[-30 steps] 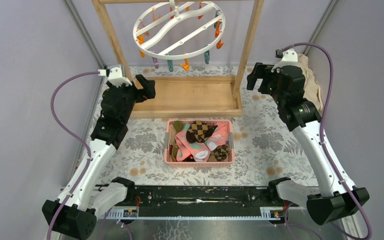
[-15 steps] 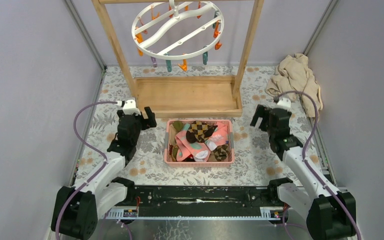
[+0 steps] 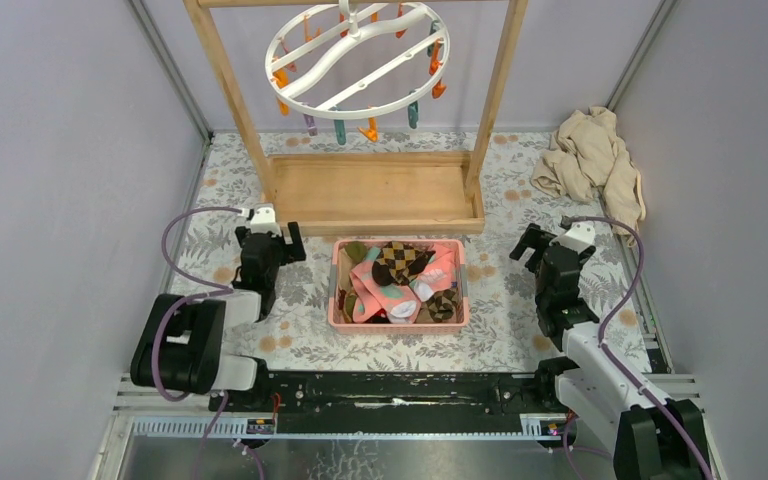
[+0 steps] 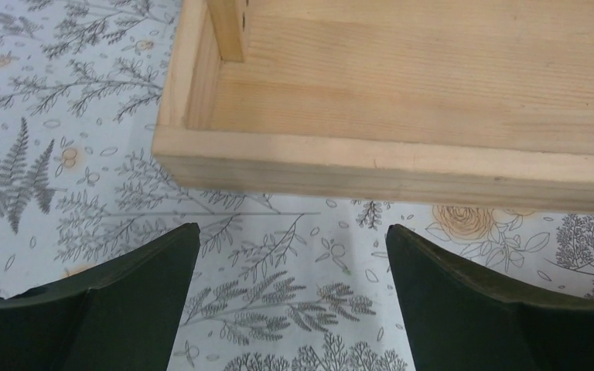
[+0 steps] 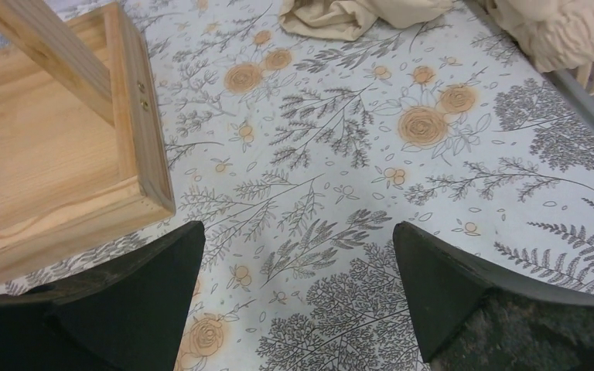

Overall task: Remove the socks clipped to the hanger
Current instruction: Reset both arms

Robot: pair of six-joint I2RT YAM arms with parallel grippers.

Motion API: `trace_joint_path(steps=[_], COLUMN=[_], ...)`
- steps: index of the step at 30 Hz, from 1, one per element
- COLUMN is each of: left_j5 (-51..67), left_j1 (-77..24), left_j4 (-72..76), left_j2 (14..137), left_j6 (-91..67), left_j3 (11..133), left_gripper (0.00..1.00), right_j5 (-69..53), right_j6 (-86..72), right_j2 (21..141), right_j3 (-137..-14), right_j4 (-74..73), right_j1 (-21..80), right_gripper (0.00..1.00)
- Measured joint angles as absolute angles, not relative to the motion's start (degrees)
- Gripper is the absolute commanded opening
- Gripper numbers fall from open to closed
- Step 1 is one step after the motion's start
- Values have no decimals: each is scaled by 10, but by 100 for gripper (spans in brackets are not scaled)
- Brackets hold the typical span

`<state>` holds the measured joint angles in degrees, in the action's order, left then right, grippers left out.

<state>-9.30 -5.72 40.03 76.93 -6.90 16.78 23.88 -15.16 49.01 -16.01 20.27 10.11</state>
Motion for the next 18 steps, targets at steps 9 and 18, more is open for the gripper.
trace_joint_path(steps=[9,18], left_j5=[-48,-16], left_j1=[-28,-18], left_j4=[519,607], left_j2=[853,865], left_j6=[-51,-48], left_j3=[179,149], left_gripper=[98,99], right_j5=[285,320], right_j6=[-114,-90], right_j2=[528,727], right_j3=[-83,-79], right_j4=[367,533], right_j1=[101,101], right_gripper=[100,100])
